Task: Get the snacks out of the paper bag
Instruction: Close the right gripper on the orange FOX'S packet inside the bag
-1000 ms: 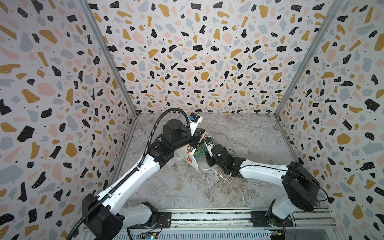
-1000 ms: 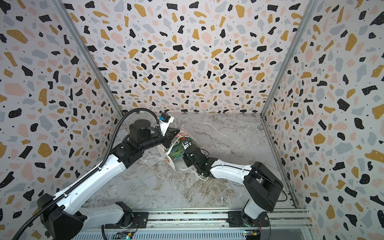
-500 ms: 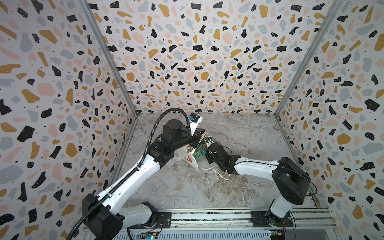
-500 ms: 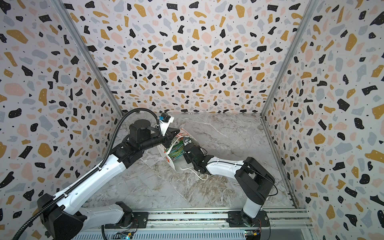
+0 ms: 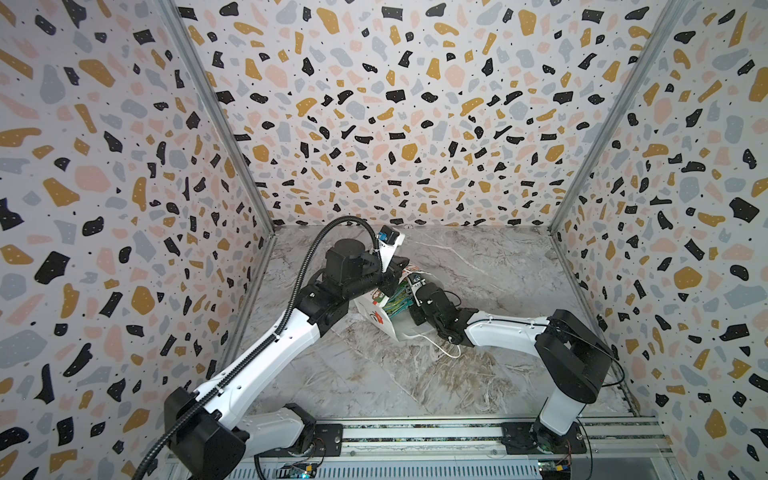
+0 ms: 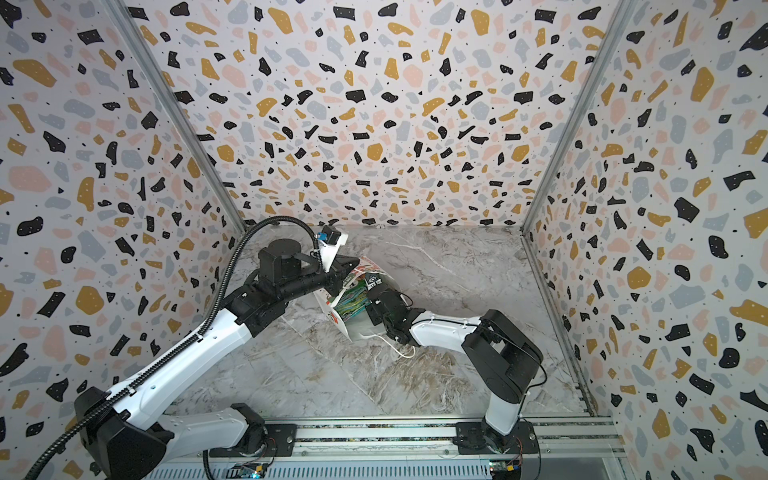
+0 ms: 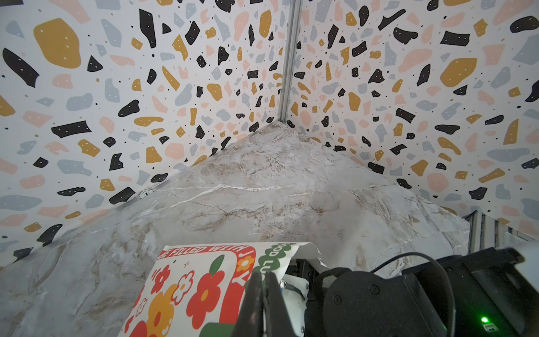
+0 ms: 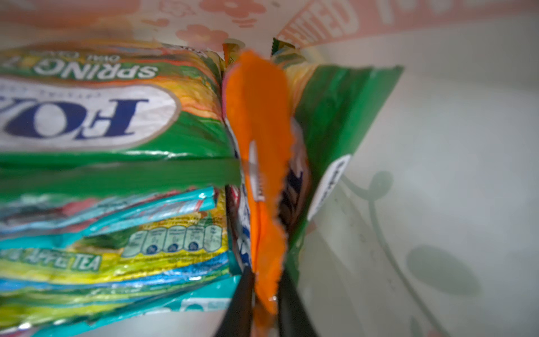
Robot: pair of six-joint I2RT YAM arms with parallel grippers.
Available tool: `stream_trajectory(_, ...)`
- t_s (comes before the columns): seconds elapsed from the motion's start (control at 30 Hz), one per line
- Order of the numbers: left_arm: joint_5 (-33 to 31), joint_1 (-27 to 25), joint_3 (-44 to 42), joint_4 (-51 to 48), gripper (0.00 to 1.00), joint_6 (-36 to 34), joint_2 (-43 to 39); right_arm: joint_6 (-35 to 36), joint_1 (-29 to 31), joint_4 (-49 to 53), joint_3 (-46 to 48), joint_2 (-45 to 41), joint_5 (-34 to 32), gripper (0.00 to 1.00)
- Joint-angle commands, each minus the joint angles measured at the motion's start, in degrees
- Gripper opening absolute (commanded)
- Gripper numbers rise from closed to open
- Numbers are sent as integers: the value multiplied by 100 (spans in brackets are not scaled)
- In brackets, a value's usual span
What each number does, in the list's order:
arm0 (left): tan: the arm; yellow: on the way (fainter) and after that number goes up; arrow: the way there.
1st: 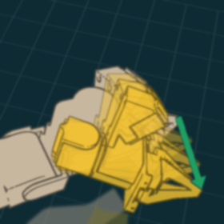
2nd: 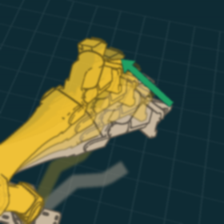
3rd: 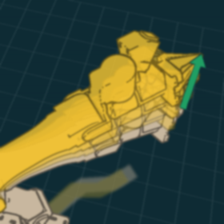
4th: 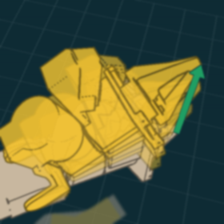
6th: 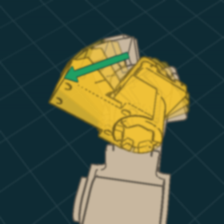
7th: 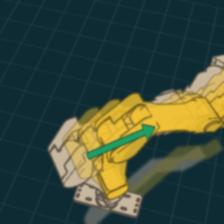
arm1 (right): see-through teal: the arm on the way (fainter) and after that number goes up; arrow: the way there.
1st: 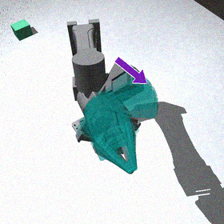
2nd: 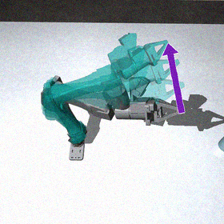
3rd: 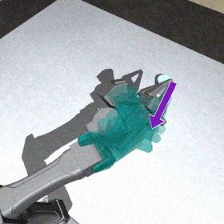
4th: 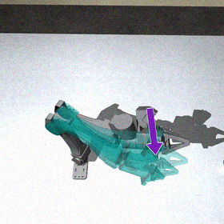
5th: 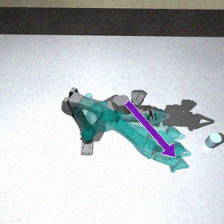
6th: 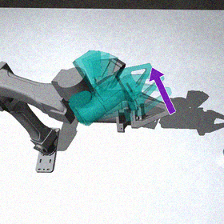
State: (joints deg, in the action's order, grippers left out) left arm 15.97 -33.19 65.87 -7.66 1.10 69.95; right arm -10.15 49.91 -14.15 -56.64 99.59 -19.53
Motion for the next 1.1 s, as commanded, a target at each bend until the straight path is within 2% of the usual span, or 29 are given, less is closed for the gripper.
stream_trajectory(0.0, -81, -30, -40, 327, 0, 30, -125, 44, -25, -95, -147, -125, 191, 4)
stream_trajectory(0.07, -158, -30, -47, 335, 0, 69, -102, 72, -17, -139, -62, -250, 304, 0)
stream_trajectory(0.47, -499, -30, -20, 306, 0, 230, 75, 222, -19, -209, 658, -1158, 796, 0)
stream_trajectory(0.73, -560, -30, 31, 243, 0, 285, 185, 299, -20, -100, 891, -1421, 879, 0)
stream_trajectory(1.07, -498, -30, 77, 169, 0, 285, 253, 263, -24, -112, 841, -1320, 984, 11)
